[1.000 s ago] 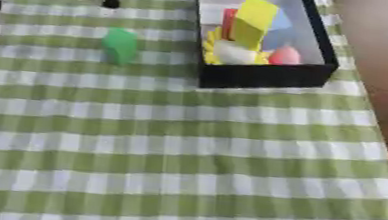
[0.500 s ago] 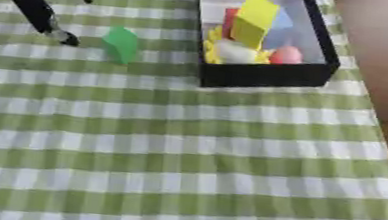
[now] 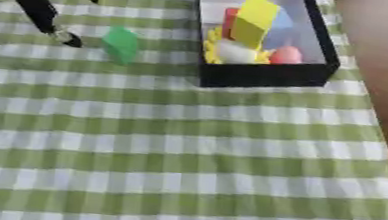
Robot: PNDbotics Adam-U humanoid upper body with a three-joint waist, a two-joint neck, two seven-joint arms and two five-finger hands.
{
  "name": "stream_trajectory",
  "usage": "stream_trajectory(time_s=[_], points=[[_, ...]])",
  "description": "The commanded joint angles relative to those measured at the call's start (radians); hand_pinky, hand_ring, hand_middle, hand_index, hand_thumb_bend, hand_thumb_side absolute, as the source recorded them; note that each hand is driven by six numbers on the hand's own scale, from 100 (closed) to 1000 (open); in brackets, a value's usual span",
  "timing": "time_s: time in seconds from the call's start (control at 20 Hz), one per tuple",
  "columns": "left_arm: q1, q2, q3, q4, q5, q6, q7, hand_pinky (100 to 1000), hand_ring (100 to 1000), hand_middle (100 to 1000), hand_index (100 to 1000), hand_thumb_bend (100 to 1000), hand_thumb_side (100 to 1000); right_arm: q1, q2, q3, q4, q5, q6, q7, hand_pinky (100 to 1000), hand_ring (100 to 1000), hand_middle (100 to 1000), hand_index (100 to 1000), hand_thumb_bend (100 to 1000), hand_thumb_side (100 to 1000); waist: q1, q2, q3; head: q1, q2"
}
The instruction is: Pick up objects on the table and place them in the box.
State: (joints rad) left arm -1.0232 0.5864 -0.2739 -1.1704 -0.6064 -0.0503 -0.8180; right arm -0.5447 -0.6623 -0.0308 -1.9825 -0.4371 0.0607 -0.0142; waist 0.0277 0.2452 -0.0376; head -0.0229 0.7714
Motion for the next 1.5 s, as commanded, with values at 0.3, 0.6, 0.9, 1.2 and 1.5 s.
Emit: stream_trajectory(time_s=[0.3, 0.6, 0.9, 1.2, 1.5], points=[[-0.024, 0.0, -0.024, 0.014, 0.024, -0.098, 0.03, 888, 896, 826, 843, 548, 100, -0.012, -0.024, -0.011, -0.017, 0.002, 0.004, -0.001, 922, 724, 593, 772, 100, 291, -0.002, -0.015, -0.006, 0.007, -0.013], [-0.024, -0.007, -0.029, 0.031, -0.002, -0.101, -0.002, 890, 898, 829, 843, 556, 100, -0.014, -0.022, -0.011, -0.017, 0.001, 0.004, 0.0, 922, 724, 593, 772, 100, 290, -0.004, -0.012, -0.008, 0.009, -0.015], [-0.021, -0.028, -0.039, 0.072, -0.012, -0.12, -0.015, 885, 895, 831, 828, 540, 100, -0.019, -0.015, -0.009, -0.017, -0.001, 0.004, 0.001, 923, 724, 593, 772, 100, 302, -0.008, -0.002, -0.019, 0.016, -0.022], [-0.023, -0.051, -0.029, 0.107, -0.03, -0.14, 0.033, 876, 889, 829, 825, 511, 100, -0.023, -0.01, -0.009, -0.017, -0.001, 0.004, 0.002, 924, 724, 591, 772, 100, 311, -0.012, 0.007, -0.026, 0.022, -0.029], [-0.026, -0.061, -0.036, 0.116, -0.023, -0.154, 0.037, 876, 891, 833, 826, 509, 100, -0.024, -0.007, -0.009, -0.017, -0.001, 0.006, 0.003, 924, 724, 591, 772, 100, 320, -0.013, 0.014, -0.029, 0.022, -0.028]])
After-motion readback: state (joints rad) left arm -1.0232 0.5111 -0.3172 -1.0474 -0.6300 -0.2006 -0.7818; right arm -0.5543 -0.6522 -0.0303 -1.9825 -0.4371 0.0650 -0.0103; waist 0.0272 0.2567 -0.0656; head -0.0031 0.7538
